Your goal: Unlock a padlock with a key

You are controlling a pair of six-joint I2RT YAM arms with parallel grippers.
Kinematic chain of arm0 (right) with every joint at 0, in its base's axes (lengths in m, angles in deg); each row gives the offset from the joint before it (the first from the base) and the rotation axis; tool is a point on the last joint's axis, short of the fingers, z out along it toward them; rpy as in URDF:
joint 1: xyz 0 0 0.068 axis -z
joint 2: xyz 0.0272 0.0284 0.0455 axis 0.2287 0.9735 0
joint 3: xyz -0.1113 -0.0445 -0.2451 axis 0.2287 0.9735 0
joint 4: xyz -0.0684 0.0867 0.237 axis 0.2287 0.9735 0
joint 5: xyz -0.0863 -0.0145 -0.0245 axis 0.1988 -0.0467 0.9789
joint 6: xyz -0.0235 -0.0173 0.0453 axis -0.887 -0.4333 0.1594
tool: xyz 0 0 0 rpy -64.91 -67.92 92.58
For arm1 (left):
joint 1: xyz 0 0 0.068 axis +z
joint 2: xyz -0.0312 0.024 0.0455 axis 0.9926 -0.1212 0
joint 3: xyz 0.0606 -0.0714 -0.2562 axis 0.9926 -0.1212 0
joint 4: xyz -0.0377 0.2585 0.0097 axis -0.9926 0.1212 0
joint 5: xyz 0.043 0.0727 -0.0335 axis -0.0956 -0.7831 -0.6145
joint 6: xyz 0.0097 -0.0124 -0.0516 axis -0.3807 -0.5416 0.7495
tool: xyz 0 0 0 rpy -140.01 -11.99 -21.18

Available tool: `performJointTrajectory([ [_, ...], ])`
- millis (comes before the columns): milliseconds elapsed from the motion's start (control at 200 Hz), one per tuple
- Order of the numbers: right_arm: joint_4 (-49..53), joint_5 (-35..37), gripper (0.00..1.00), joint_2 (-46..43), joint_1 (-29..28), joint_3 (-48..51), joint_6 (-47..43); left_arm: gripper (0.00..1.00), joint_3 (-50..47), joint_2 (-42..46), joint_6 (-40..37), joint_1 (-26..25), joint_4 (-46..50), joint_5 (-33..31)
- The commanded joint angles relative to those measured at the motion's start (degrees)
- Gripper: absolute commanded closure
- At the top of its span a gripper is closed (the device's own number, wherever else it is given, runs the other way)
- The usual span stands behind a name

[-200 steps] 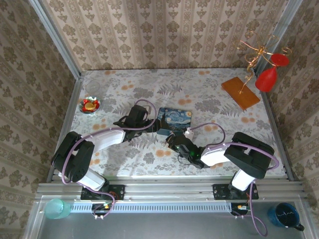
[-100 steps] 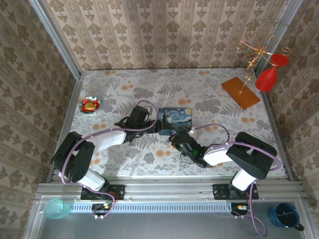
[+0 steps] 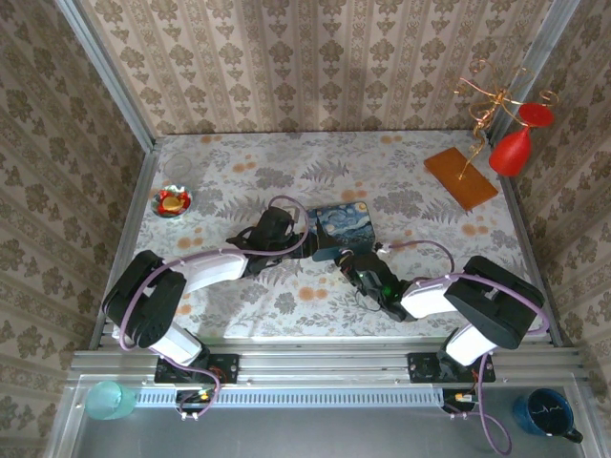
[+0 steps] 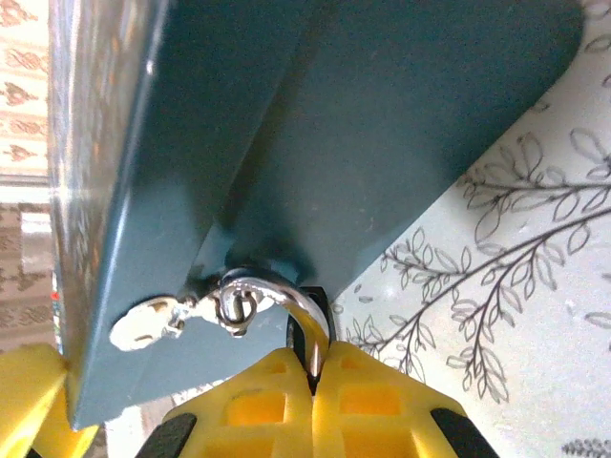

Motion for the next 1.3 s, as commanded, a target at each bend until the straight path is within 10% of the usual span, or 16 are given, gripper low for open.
performJointTrajectory([
  [0,-1.8,0.2,1.0,-1.7,1.4,1.8,3.4,0.37,-0.1,-1.6,0.5,0.4,5.7,-4.6],
  [1295,3.1,-9.6,1.0,-4.6,6.9,2.4,1.6,0.36,7.2,-2.0,-2.7,-2.2,9.1,-0.7],
])
